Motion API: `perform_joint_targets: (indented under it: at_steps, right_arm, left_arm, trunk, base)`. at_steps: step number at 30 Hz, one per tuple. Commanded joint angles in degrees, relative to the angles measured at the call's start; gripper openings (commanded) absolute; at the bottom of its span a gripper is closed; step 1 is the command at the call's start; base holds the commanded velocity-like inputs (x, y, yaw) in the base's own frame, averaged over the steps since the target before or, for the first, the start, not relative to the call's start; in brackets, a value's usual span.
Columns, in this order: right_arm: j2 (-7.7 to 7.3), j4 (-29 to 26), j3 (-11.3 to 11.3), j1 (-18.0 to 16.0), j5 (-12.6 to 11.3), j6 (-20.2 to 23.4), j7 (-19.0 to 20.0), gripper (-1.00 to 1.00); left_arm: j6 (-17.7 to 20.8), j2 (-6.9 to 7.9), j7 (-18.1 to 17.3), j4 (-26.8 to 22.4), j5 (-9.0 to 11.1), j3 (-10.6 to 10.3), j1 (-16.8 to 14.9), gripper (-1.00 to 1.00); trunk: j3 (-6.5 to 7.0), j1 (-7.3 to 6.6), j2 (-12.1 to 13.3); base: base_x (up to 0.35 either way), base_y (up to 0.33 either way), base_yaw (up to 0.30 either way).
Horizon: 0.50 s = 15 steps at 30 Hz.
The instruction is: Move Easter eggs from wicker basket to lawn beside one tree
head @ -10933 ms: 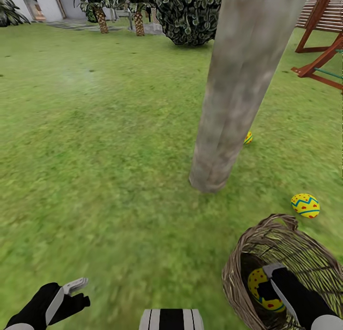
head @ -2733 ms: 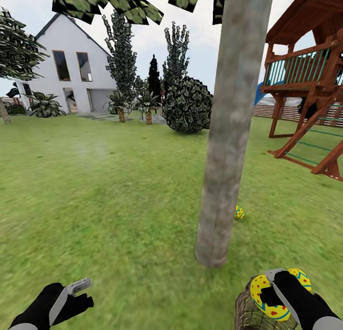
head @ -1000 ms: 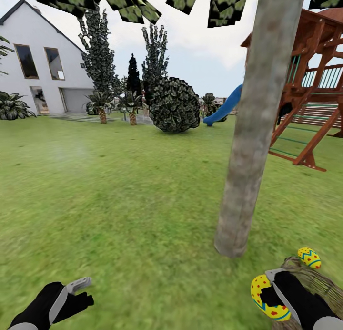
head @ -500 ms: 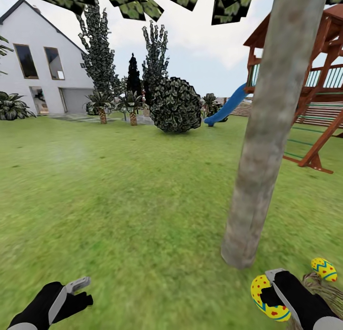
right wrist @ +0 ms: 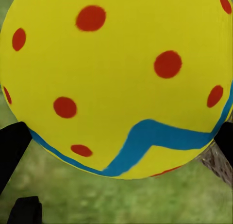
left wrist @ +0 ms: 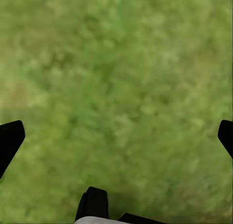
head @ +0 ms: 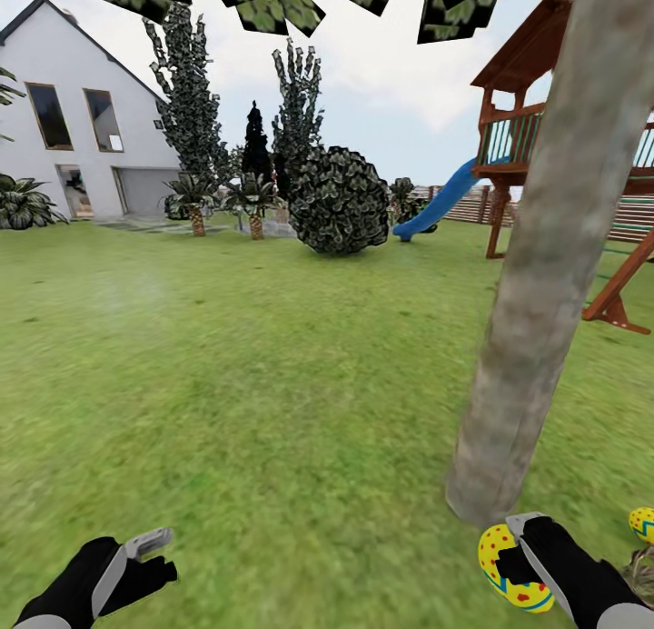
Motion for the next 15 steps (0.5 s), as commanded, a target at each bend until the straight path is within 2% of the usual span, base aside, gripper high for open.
perform_joint_targets:
  at_steps: [1,7,11,15]
  right_arm:
    - [-0.09,-0.1,0.34,-0.04,-0.36,0.3,-0.11,-1.0]
    - [-0.07,-0.1,0.34,-0.04,-0.36,0.31,-0.11,-1.0]
    - [0.0,-0.1,0.34,-0.04,-0.36,0.31,-0.11,-1.0]
    - [0.0,-0.1,0.34,-0.04,-0.37,0.31,-0.11,-1.0]
  left_arm:
    - [0.29,0.02,0.04,-0.07,0.44,0.11,0.0,1.0]
    - [0.29,0.0,0.04,-0.13,0.44,0.07,-0.01,1.0]
    - [0.29,-0.03,0.24,-0.13,0.44,0.07,0.02,1.0]
    - [0.29,-0.03,0.31,-0.13,0.44,0.07,0.0,1.0]
  trunk:
    - [-0.06,0.02,-0.03]
    - [-0.06,0.02,-0.03]
    - [-0.06,0.02,-0.03]
    - [-0.06,0.02,-0.03]
  base:
    - [0.195,0.308,0.0]
    - [0.224,0.251,0.0]
    - [0.133,0.079,0.0]
    - [0.018,0.006,0.0]
